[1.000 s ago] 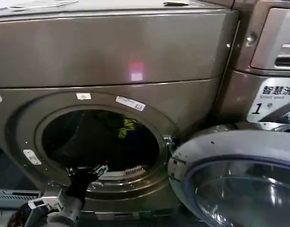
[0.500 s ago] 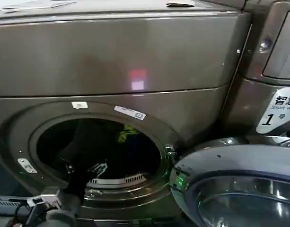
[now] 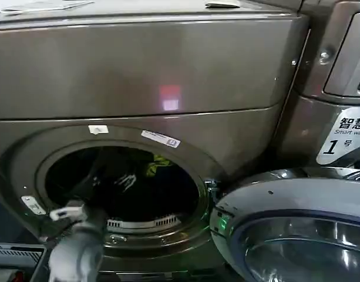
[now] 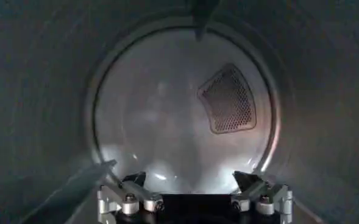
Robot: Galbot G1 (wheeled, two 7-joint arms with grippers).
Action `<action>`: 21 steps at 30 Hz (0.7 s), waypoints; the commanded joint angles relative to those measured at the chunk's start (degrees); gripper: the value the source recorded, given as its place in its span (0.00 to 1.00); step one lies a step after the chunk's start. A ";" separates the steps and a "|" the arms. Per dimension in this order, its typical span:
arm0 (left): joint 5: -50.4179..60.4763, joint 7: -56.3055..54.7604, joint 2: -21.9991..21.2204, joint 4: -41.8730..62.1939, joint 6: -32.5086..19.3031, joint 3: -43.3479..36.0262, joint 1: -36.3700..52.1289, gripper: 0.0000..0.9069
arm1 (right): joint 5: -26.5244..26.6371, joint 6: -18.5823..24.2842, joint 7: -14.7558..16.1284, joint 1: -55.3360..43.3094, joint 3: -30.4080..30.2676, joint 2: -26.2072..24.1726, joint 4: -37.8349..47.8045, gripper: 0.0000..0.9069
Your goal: Grasp the clothes from the dryer.
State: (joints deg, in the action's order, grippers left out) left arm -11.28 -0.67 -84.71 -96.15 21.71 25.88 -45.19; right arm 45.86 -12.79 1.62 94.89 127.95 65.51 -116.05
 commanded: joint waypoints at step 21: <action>1.50 16.74 0.04 52.94 -7.55 -5.79 35.90 1.00 | 0.29 0.71 0.12 0.34 0.48 -0.34 0.31 1.00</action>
State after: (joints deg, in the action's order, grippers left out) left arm -11.09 6.12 -85.30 -57.34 15.53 22.35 -17.64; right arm 46.11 -12.13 1.75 95.20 128.39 65.22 -115.80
